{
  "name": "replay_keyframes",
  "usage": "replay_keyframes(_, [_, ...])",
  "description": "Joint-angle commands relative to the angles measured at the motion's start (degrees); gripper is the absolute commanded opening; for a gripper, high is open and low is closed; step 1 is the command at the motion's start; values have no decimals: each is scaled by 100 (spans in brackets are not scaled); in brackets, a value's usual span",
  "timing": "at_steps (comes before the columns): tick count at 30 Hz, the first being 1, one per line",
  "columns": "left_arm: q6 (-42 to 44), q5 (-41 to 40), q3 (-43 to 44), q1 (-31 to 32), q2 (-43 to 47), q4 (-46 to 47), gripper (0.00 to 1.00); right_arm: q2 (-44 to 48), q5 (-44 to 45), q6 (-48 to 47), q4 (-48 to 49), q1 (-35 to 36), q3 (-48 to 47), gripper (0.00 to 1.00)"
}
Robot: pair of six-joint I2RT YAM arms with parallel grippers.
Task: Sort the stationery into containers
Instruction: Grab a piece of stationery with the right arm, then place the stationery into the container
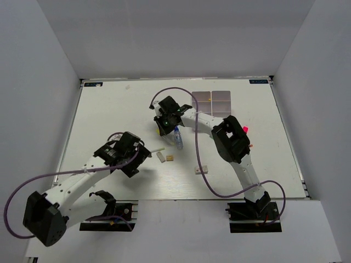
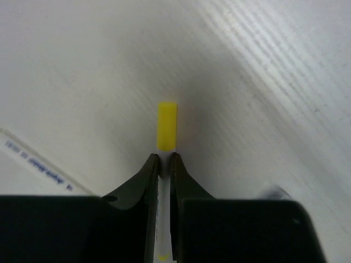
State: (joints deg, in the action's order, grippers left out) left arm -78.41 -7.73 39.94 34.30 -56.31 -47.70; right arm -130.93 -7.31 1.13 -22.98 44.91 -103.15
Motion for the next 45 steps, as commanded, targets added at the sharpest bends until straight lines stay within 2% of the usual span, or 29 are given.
replay_keyframes(1, [-297, 140, 189, -20, -493, 130, 94, 568, -1490, -402, -435, -280, -11, 0])
replay_keyframes(3, [-297, 193, 294, -20, -906, 130, 94, 980, -2158, -438, -322, -552, -178, 0])
replay_keyframes(4, [-297, 193, 364, -20, -1021, 191, 94, 1086, -2804, -455, -312, -605, -231, 0])
replay_keyframes(7, [-297, 193, 487, -73, -1338, 252, 93, 1614, -3597, -211, 47, -1035, -267, 0])
replay_keyframes(14, [-350, 315, 742, -134, -1830, 585, 92, 2924, -4603, 222, 2163, -2002, 1489, 0])
replay_keyframes(17, [-350, 377, 813, -135, -2049, 771, 90, 3188, -4805, -7, 2552, -2362, 1693, 0])
replay_keyframes(22, [-289, 500, 919, -187, -2261, 771, 90, 2987, -5113, -982, 2641, -2776, 1501, 0])
replay_keyframes(24, [-227, 500, 919, -187, -2322, 823, 90, 2802, -5631, -1079, 3184, -2908, 1570, 0])
replay_keyframes(25, [-227, 500, 919, -187, -2323, 824, 90, 2758, -5850, -984, 3447, -2969, 1666, 0])
replay_keyframes(27, [-227, 500, 919, -187, -2323, 772, 90, 2635, -6079, -387, 4848, -3101, 1833, 0])
replay_keyframes(28, [-227, 500, 919, -187, -2323, 771, 90, 2452, -6115, 215, 5534, -3224, 1912, 0])
replay_keyframes(30, [-227, 500, 867, -187, -2200, 710, 90, 2292, -6212, 405, 5909, -3295, 1869, 0])
replay_keyframes(34, [-227, 500, 761, -187, -2077, 710, 90, 1739, -6326, 266, 6104, -3444, 1413, 0])
replay_keyframes(40, [-227, 500, 699, -187, -2077, 605, 90, 1176, -6274, -429, 5621, -3497, 666, 0])
replay_keyframes(45, [-288, 500, 699, -187, -2024, 543, 90, 824, -6089, -858, 5261, -3524, 533, 0])
